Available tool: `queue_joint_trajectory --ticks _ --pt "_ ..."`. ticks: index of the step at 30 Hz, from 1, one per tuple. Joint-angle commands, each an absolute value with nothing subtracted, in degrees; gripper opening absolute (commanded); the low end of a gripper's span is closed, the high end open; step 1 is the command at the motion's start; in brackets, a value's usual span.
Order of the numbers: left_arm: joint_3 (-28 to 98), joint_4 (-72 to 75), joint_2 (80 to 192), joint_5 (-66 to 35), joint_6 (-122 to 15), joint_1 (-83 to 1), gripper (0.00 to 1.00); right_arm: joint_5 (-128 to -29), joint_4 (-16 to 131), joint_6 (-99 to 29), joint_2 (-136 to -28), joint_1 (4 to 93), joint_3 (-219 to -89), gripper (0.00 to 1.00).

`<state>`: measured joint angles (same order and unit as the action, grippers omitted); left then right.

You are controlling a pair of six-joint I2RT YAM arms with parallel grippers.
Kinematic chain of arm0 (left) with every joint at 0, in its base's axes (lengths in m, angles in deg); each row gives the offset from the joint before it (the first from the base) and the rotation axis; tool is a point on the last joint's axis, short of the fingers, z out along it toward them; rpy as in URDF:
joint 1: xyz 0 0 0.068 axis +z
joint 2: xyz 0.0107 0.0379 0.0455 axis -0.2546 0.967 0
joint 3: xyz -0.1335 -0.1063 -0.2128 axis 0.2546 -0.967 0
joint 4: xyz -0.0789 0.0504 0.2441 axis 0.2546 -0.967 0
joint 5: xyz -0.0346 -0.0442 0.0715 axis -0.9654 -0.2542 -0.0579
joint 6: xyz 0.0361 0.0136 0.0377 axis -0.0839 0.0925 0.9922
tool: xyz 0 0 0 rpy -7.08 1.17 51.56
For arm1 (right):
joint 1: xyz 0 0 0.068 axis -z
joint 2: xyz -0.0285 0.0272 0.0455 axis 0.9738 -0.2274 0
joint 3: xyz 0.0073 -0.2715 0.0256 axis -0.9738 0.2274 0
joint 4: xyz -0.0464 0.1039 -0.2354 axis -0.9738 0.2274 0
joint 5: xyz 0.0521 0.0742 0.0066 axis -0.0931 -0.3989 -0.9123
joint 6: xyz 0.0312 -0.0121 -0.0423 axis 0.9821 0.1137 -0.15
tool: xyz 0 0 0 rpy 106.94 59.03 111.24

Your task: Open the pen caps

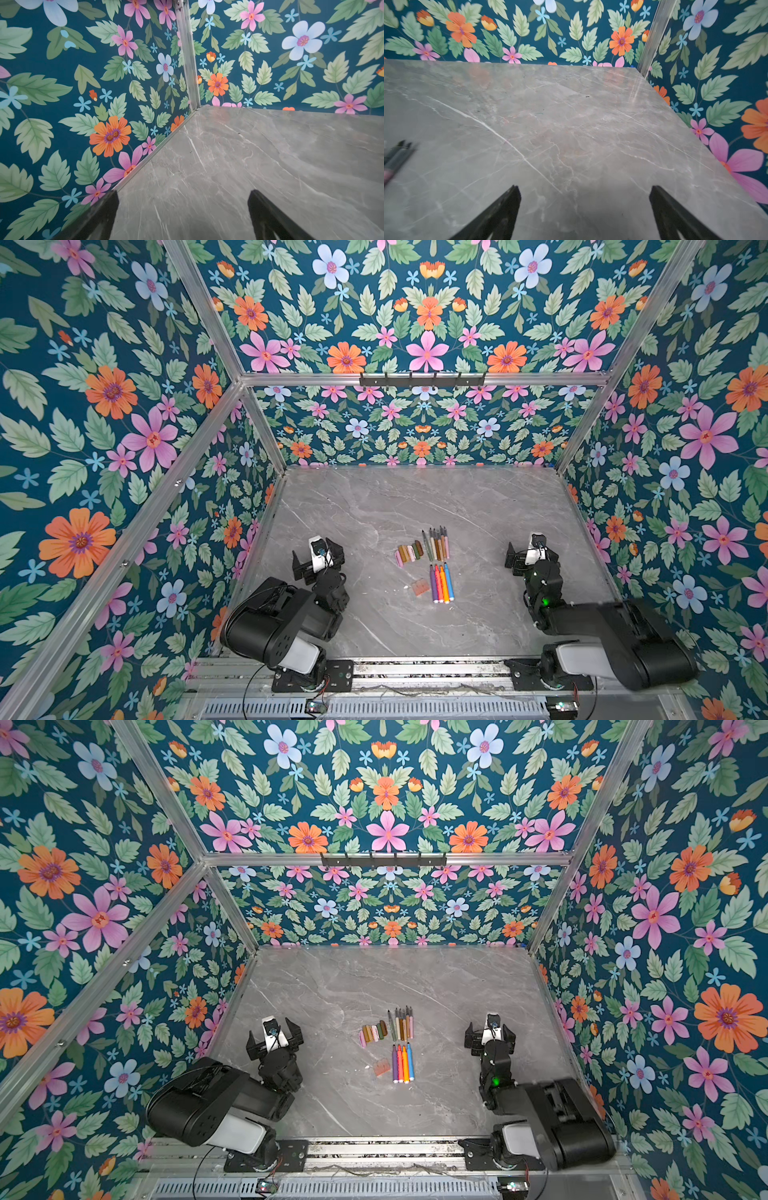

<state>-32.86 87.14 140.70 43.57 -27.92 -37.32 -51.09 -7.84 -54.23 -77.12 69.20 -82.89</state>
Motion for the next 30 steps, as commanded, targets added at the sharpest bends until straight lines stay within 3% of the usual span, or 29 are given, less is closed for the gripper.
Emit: queue_joint_trajectory --ticks 1,8,12,15,17,21,23,24,30 --pt "-32.4 93.7 143.6 36.6 -29.4 -33.2 0.99 -51.9 -10.3 -53.4 -78.7 70.3 -87.4 0.98" --pt "-27.3 85.3 145.3 27.0 -30.1 -28.6 1.0 -55.1 4.7 -47.5 -77.5 75.9 -93.7 0.99" --pt "-22.3 72.9 146.1 11.5 -37.5 -19.3 1.0 -56.2 5.4 -47.4 -77.2 76.3 -93.9 0.99" --pt "-20.9 67.6 145.2 9.6 -38.9 -18.2 1.0 -57.2 5.4 -48.0 -77.0 76.3 -93.9 0.99" --pt "-21.9 72.4 146.7 9.7 -37.7 -18.3 1.0 -58.6 3.3 -49.2 -76.8 75.9 -92.7 0.99" --pt "-23.6 75.6 146.6 8.9 -36.4 -19.0 1.0 -58.5 -10.5 -54.7 -78.5 71.8 -87.0 0.99" --pt "-21.8 72.4 146.8 4.9 -35.5 -18.8 1.0 -58.5 2.2 -51.9 -77.7 73.7 -92.6 0.99" --pt "-20.3 67.9 146.1 1.0 -37.1 -16.9 1.0 -66.5 10.3 -48.9 -76.6 78.0 -95.7 0.99" --pt "-20.4 69.1 146.5 0.5 -37.0 -16.2 1.0 -66.0 6.5 -49.5 -77.3 78.0 -94.7 0.99"
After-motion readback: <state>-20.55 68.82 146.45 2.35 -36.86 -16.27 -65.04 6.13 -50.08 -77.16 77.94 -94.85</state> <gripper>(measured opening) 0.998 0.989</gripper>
